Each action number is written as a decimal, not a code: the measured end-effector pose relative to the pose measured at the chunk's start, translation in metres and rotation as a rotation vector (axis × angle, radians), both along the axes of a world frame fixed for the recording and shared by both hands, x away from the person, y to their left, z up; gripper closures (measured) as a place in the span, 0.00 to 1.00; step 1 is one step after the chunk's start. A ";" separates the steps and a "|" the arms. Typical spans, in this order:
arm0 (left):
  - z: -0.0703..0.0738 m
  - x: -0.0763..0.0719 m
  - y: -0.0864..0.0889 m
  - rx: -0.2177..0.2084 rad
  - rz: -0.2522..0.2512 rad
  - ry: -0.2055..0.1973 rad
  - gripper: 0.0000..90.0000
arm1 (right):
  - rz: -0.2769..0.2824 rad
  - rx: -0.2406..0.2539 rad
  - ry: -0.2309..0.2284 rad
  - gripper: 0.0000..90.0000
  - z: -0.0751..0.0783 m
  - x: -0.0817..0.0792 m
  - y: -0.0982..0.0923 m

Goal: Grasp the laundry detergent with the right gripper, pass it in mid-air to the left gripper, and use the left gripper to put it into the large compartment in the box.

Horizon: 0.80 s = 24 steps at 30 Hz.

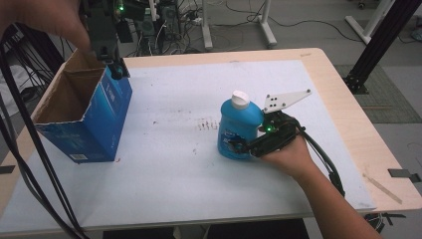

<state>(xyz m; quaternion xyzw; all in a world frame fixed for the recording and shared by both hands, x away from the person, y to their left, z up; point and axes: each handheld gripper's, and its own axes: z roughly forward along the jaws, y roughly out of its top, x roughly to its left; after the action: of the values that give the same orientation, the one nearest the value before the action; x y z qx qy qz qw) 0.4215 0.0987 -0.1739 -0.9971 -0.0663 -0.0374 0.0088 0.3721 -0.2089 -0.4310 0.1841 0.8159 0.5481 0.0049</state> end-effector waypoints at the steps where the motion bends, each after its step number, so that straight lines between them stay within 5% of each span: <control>1: 0.000 0.000 0.000 0.000 0.000 0.000 0.02 | -0.001 0.003 0.003 0.22 0.000 0.000 0.000; 24: -0.001 0.001 0.002 0.017 0.004 0.002 0.02 | 0.017 0.022 -0.007 0.32 -0.002 0.001 0.001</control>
<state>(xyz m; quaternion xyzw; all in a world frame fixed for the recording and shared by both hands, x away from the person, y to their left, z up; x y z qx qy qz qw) 0.4222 0.1012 -0.1750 -0.9968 -0.0682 -0.0370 0.0176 0.3730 -0.2084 -0.4326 0.1750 0.8113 0.5579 0.0011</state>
